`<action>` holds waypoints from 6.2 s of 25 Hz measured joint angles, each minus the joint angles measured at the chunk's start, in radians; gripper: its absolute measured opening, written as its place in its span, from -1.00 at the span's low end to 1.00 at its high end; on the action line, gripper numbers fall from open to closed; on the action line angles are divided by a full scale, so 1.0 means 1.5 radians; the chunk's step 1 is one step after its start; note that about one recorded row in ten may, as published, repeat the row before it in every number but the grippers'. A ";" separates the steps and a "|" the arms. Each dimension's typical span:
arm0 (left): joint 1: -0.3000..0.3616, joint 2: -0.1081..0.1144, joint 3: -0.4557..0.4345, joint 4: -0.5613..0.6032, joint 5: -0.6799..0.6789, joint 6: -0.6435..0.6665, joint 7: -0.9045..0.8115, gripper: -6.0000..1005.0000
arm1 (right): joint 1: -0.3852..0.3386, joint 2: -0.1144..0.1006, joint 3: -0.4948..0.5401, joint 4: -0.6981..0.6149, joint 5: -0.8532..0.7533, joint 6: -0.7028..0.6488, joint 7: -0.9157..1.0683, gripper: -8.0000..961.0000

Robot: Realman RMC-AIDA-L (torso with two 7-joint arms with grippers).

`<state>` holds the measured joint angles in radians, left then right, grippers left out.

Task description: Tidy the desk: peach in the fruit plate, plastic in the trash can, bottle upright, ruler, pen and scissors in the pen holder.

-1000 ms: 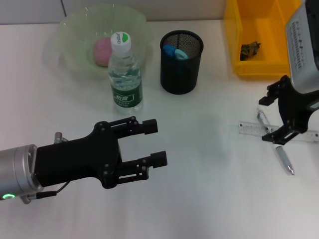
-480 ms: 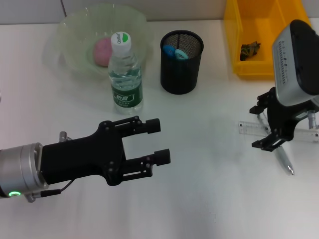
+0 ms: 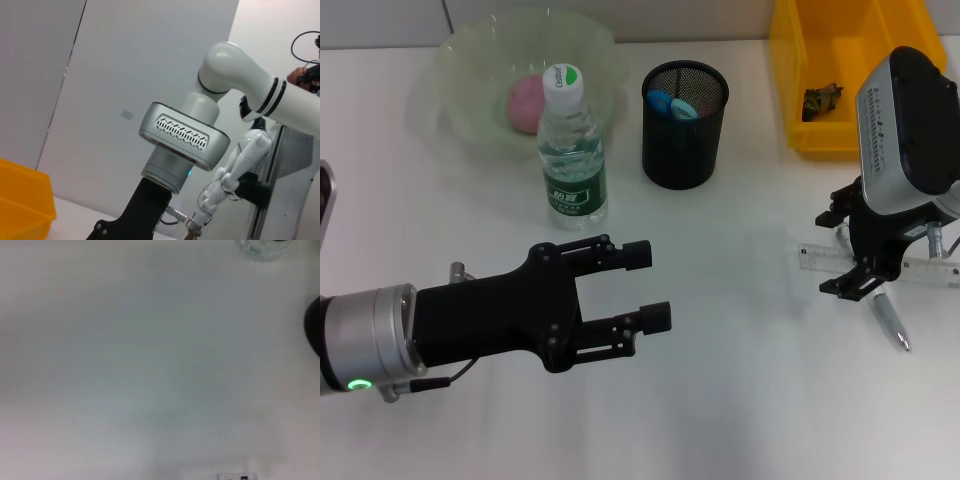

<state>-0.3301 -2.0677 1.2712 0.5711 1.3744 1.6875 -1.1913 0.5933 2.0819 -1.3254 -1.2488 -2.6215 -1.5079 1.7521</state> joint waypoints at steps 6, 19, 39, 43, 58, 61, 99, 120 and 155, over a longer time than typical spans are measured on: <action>-0.002 0.000 0.001 0.000 0.000 -0.008 0.003 0.39 | 0.002 0.000 -0.008 0.022 -0.001 0.023 -0.005 0.71; -0.008 0.000 0.001 0.000 0.000 -0.021 0.005 0.39 | 0.010 -0.001 -0.016 0.053 -0.002 0.044 -0.006 0.71; -0.011 0.000 0.001 0.000 0.000 -0.033 0.006 0.39 | 0.020 0.000 -0.026 0.085 -0.002 0.073 -0.004 0.61; -0.017 0.000 0.001 0.000 0.000 -0.034 0.005 0.39 | 0.020 0.000 -0.026 0.088 -0.001 0.077 -0.003 0.58; -0.018 0.001 0.001 0.000 0.000 -0.042 0.006 0.39 | 0.021 0.001 -0.036 0.093 -0.001 0.088 -0.005 0.05; -0.018 0.001 0.001 0.000 0.000 -0.043 0.006 0.39 | 0.023 0.001 -0.038 0.096 -0.001 0.091 -0.005 0.01; -0.015 0.003 -0.007 0.000 0.000 -0.046 0.008 0.39 | -0.132 0.003 0.131 -0.013 0.674 0.200 -0.136 -0.18; -0.018 0.002 -0.007 0.000 0.000 -0.052 0.022 0.39 | -0.014 0.003 0.132 0.445 1.056 0.205 -0.410 -0.18; -0.018 0.001 -0.007 -0.008 0.000 -0.060 0.067 0.39 | 0.104 0.006 0.131 0.651 1.142 0.247 -0.653 -0.18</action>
<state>-0.3574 -2.0663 1.2609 0.5598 1.3745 1.5974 -1.0906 0.7496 2.0909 -1.1287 -0.2717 -0.9080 -1.1374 0.7720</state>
